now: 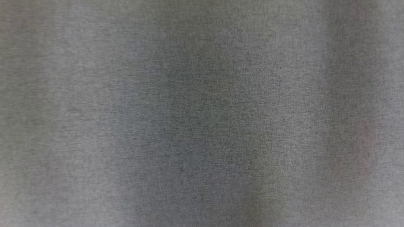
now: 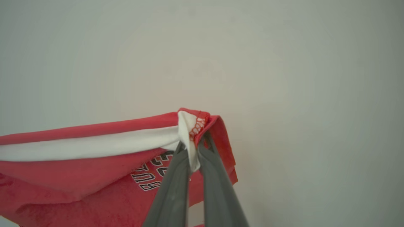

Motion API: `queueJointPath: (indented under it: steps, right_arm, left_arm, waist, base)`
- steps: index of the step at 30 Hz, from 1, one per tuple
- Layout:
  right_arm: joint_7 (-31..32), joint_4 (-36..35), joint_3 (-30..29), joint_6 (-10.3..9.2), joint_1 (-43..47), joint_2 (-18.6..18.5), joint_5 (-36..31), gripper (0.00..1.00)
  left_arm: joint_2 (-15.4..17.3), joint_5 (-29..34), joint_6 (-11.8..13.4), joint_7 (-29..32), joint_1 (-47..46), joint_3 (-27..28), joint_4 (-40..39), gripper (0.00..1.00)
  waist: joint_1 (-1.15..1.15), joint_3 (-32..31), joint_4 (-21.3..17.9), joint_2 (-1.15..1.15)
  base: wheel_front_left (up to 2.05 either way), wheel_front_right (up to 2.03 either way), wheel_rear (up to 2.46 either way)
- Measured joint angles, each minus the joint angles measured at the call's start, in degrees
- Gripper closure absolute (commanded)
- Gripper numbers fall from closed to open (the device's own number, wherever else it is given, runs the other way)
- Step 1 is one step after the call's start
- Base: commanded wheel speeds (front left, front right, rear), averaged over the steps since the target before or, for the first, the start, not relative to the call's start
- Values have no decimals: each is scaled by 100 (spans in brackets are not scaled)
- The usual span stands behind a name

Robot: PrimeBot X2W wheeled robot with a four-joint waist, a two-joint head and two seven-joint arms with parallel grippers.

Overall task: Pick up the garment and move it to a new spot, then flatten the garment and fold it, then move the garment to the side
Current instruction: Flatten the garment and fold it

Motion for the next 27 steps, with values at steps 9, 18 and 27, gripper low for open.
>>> queueJointPath:
  steps: [9,18,27]
  right_arm:
    - [-118,904,-53,0,-636,232,-69,100]
    - [-265,1163,160,0,-602,271,63,100]
    - [-308,737,578,0,402,107,660,100]
  left_arm:
    - [-82,-414,0,-185,-653,-716,732,100]
    - [-49,-770,1,-461,-690,-1351,907,100]
    - [261,-1255,0,-755,209,-1729,502,100]
  waist:
    - [-1,356,-217,0]
    - [-1,417,-305,-1]
    - [-2,50,-320,-2]
  base:
    - [0,0,0]
    - [0,0,0]
    - [0,0,0]
